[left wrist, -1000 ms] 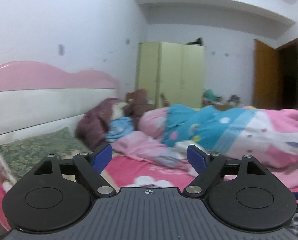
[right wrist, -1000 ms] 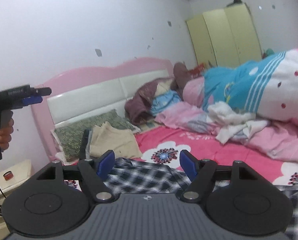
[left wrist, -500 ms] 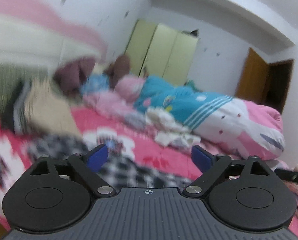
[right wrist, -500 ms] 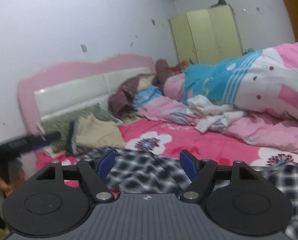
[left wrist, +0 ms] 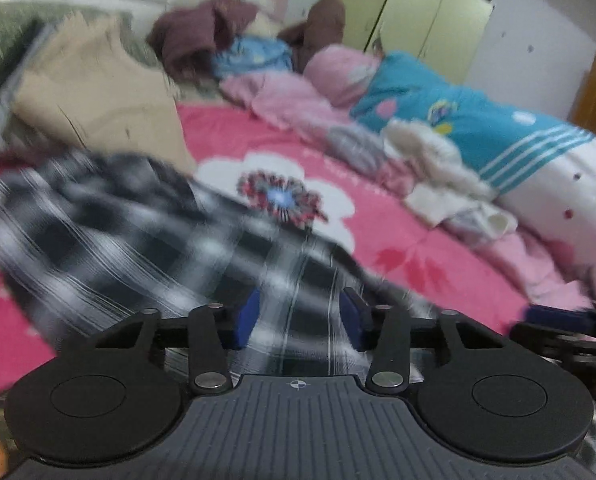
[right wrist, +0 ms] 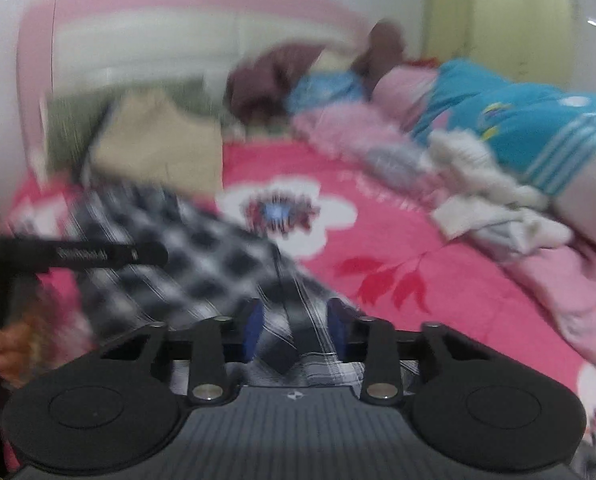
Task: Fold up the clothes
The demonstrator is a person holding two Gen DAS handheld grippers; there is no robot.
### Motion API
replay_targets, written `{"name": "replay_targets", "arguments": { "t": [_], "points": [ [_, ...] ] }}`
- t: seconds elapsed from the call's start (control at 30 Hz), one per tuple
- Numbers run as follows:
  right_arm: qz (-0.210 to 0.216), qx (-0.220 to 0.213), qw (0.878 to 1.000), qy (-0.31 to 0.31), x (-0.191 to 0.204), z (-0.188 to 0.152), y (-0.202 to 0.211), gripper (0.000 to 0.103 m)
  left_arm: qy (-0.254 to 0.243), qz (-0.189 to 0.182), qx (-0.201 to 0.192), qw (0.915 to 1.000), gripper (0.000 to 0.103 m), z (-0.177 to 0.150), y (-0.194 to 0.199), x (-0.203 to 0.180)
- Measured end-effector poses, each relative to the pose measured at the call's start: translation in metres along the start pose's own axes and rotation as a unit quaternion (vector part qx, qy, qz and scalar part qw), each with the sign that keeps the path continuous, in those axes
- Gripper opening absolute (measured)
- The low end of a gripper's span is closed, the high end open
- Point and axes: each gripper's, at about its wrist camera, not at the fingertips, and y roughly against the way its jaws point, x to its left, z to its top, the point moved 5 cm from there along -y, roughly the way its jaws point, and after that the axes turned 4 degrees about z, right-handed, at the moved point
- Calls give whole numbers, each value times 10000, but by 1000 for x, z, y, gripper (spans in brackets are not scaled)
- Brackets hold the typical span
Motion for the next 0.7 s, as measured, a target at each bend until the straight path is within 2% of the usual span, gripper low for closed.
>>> {"name": "replay_targets", "arguments": {
  "t": [0.1, 0.23, 0.3, 0.33, 0.37, 0.43, 0.53, 0.7],
  "points": [
    [-105, 299, 9984, 463, 1, -7, -39, 31, -274, -5, 43, 9996, 40, -12, -15, -9],
    [-224, 342, 9972, 618, -2, -12, -52, 31, -438, -60, 229, 9988, 40, -21, -28, -21],
    [-283, 364, 9965, 696, -4, -14, -58, 31, -625, 63, 215, 9978, 40, -28, -34, -25],
    [-313, 375, 9961, 734, -5, -15, -61, 24, -670, 124, 215, 9974, 40, -32, -36, -26],
    [-343, 385, 9957, 773, -6, -16, -64, 12, -689, 165, 199, 9973, 40, -35, -38, -26],
    [-402, 407, 9947, 850, -8, -18, -71, 3, -761, 238, 129, 9967, 40, -38, -38, -28],
    [-474, 403, 9940, 902, -12, -19, -77, 1, -743, 258, 112, 9968, 40, -38, -39, -28],
    [-463, 269, 9976, 438, -35, -3, -77, 1, -749, 283, 100, 9967, 40, -37, -41, -29]
  ]
}}
